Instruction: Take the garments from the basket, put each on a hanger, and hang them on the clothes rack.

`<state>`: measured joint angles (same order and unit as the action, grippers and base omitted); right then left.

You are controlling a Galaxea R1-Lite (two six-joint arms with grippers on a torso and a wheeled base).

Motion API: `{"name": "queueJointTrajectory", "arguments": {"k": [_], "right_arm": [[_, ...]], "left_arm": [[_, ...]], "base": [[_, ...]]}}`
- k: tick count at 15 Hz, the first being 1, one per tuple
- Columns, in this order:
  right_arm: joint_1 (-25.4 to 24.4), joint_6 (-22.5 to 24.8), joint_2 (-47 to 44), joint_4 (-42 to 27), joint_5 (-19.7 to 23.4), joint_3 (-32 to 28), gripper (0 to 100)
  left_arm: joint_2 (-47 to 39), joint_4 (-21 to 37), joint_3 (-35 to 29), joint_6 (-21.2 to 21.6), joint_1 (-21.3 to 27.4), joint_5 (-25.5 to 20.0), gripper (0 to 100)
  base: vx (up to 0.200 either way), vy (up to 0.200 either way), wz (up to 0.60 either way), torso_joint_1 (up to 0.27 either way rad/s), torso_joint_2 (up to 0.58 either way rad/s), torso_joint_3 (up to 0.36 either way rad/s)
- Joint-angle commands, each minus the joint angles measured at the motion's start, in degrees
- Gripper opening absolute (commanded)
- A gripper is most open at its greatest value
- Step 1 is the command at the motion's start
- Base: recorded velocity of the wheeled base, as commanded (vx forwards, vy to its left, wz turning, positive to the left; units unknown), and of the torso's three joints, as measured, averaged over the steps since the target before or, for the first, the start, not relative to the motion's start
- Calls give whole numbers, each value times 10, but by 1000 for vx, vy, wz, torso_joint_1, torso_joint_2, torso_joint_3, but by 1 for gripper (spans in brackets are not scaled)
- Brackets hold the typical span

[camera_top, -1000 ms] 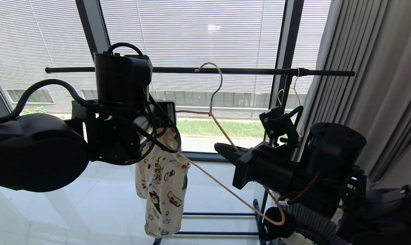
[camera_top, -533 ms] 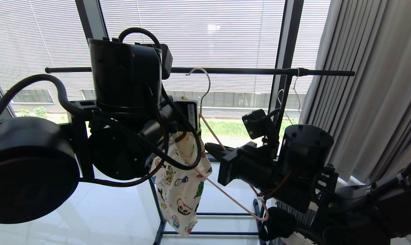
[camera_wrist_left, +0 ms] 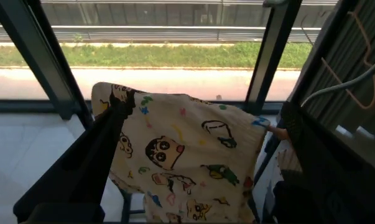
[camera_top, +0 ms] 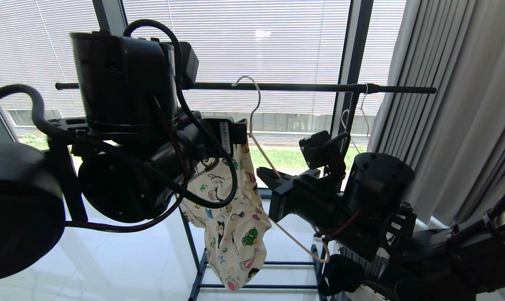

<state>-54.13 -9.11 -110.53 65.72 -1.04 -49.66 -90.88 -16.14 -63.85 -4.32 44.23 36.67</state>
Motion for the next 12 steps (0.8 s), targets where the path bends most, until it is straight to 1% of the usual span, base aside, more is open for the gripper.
{"name": "queueJointTrajectory", "arguments": {"k": [1,3,4,5,6,7,8,9,10,12], "right_arm": [[1,19,8,13,0,4,0],[8,40,30,23,3,38,0],[13,46,50,31,11,69,0],[21,49,72,38,35,108,0],[33,56,95,47,68,153,0],[40,64,107,51,88,178,0],[54,81,141,63,140,242,0],[57,88,165,64,172,276,0],[56,104,183,64,203,305,0],[54,156,197,64,255,351,0]], "left_arm": [[36,2,32,17,-7,0,100],[77,-1,105,70,-27,-15,100],[101,-4,137,84,-44,-53,100],[126,-5,159,85,-60,-104,100],[146,-5,178,86,-72,-159,100],[156,-5,187,87,-76,-187,100],[184,-5,219,109,-78,-257,100],[197,-5,243,121,-78,-301,100],[212,-5,269,139,-74,-346,100],[232,-5,322,222,-60,-426,100]], "base": [[0,0,0,0,0,0],[0,0,0,0,0,0],[0,0,0,0,0,0],[0,0,0,0,0,0],[0,0,0,0,0,0],[0,0,0,0,0,0],[0,0,0,0,0,0],[0,0,0,0,0,0],[0,0,0,0,0,0],[0,0,0,0,0,0]]}}
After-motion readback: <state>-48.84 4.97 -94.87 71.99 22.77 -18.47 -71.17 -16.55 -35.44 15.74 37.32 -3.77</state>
